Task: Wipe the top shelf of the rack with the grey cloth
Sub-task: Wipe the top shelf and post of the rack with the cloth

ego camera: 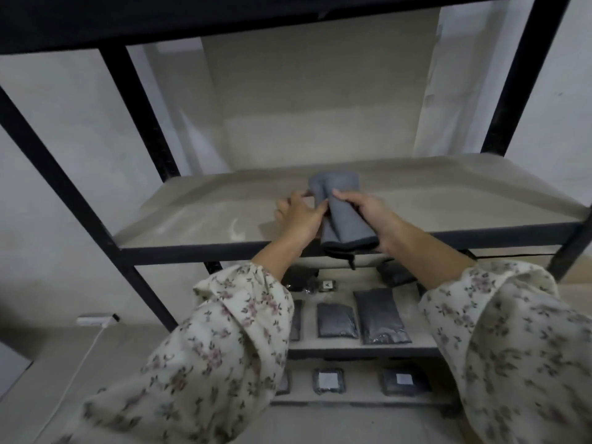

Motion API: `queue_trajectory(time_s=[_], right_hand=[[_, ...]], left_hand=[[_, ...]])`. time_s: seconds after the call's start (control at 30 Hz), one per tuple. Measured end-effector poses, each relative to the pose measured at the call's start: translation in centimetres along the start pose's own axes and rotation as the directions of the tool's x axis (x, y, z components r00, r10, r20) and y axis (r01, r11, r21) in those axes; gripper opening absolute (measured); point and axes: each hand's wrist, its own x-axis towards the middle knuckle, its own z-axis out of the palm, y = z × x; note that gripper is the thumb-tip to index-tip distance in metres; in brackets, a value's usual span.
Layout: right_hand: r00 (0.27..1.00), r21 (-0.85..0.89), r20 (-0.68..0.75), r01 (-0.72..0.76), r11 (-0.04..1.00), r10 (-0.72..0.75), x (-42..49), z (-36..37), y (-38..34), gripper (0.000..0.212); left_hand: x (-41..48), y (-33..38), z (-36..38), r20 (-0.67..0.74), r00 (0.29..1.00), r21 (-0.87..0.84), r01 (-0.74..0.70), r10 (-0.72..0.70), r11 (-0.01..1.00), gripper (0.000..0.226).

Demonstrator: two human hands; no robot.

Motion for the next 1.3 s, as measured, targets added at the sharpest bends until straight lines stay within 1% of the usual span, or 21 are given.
queue_trajectory(time_s=[0.07,0.1,0.13,0.2,0.23,0.27,0.33,0.4,0.5,0.57,0.63,0.7,0.77,0.83,0.9,0.97,1.03,1.1,1.17,1.23,1.3], right_hand=[[0.975,-0.149,-0.191,0.084,0.985,-0.112,1.9,0.6,-1.0,0.014],[0.923,-0.303,-0.303,0.141,0.942,-0.236,3.1,0.2,-1.6,0.025],[0.860,-0.522,-0.372,0.118,0.845,-0.349,4.1,-0.4,-2.2,0.038],[0.783,-0.850,-0.435,-0.194,0.489,-0.445,5.8,-1.6,-2.3,0.056],[0.769,-0.882,-0.463,-0.354,0.310,-0.440,6.4,-1.8,-1.9,0.060],[0.764,-0.867,-0.495,-0.462,0.186,-0.413,6.9,-1.6,-1.2,0.062],[0.749,-0.821,-0.553,-0.564,0.086,-0.365,8.3,-0.2,0.1,0.063],[0.738,-0.807,-0.575,-0.584,0.092,-0.353,10.0,2.1,0.8,0.063],[0.775,-0.841,-0.537,-0.525,0.133,-0.332,13.1,7.7,1.9,0.059],[0.818,-0.875,-0.475,-0.479,0.072,-0.324,14.9,12.2,3.2,0.054],[0.886,-0.939,-0.332,-0.342,0.030,-0.323,16.5,14.4,4.1,0.048],[0.934,-0.980,-0.183,-0.148,0.132,-0.308,17.0,14.0,3.3,0.044],[0.909,-0.978,-0.161,-0.093,0.187,-0.386,17.3,11.4,1.5,0.043],[0.834,-0.955,-0.297,-0.268,0.128,-0.466,18.2,7.9,-0.1,0.042],[0.787,-0.883,-0.427,-0.469,0.019,-0.446,19.2,6.0,-0.3,0.042],[0.807,-0.866,-0.405,-0.489,-0.102,-0.431,20.3,7.4,0.7,0.040],[0.865,-0.920,-0.247,-0.351,-0.174,-0.436,21.8,10.1,2.3,0.038],[0.928,-0.984,-0.024,-0.088,-0.156,-0.372,23.1,12.1,3.7,0.027],[0.957,-0.992,0.108,0.088,-0.088,-0.267,23.9,12.5,3.7,0.038],[0.942,-0.996,0.073,0.082,0.016,-0.327,24.5,11.5,1.4,0.064],[0.905,-0.998,-0.056,-0.039,0.050,-0.421,25.5,9.3,-1.5,0.060]], left_hand=[[1.5,-0.8,-1.6,-0.015,0.997,0.093,-0.071,0.072,0.993,0.046],[2.4,-1.4,-2.5,0.004,0.995,0.161,-0.100,0.101,0.982,0.045],[3.2,-1.9,-3.5,0.018,0.991,0.240,-0.136,0.136,0.961,0.042],[5.1,-3.6,-5.5,0.039,0.981,0.371,-0.189,0.189,0.909,0.036],[6.0,-4.4,-6.6,0.038,0.976,0.419,-0.208,0.212,0.884,0.034],[6.8,-5.2,-7.5,0.042,0.972,0.461,-0.223,0.230,0.859,0.033],[8.3,-6.7,-9.3,0.058,0.967,0.530,-0.240,0.248,0.813,0.033],[9.4,-8.3,-11.2,0.077,0.960,0.568,-0.265,0.270,0.779,0.033],[10.5,-10.7,-13.8,0.090,0.941,0.588,-0.314,0.325,0.745,0.033],[11.5,-12.1,-15.2,0.097,0.935,0.611,-0.326,0.341,0.722,0.034],[12.5,-13.2,-16.2,0.121,0.935,0.626,-0.332,0.333,0.706,0.036],[13.5,-14.0,-16.8,0.149,0.935,0.639,-0.340,0.323,0.690,0.038],[14.2,-14.7,-17.0,0.175,0.930,0.638,-0.356,0.322,0.682,0.039],[14.8,-15.1,-17.0,0.183,0.928,0.617,-0.365,0.325,0.697,0.040],[15.0,-15.3,-16.9,0.184,0.929,0.601,-0.364,0.320,0.711,0.041],[15.1,-15.5,-16.8,0.174,0.927,0.602,-0.367,0.332,0.709,0.040],[15.2,-15.6,-16.8,0.157,0.922,0.605,-0.372,0.353,0.704,0.040],[15.2,-15.7,-16.6,0.152,0.917,0.612,-0.379,0.368,0.694,0.040],[15.2,-15.8,-16.5,0.150,0.915,0.620,-0.382,0.375,0.685,0.039],[15.3,-16.0,-16.6,0.146,0.914,0.624,-0.382,0.379,0.681,0.038],[15.4,-16.0,-16.7,0.148,0.912,0.616,-0.387,0.382,0.686,0.038]])
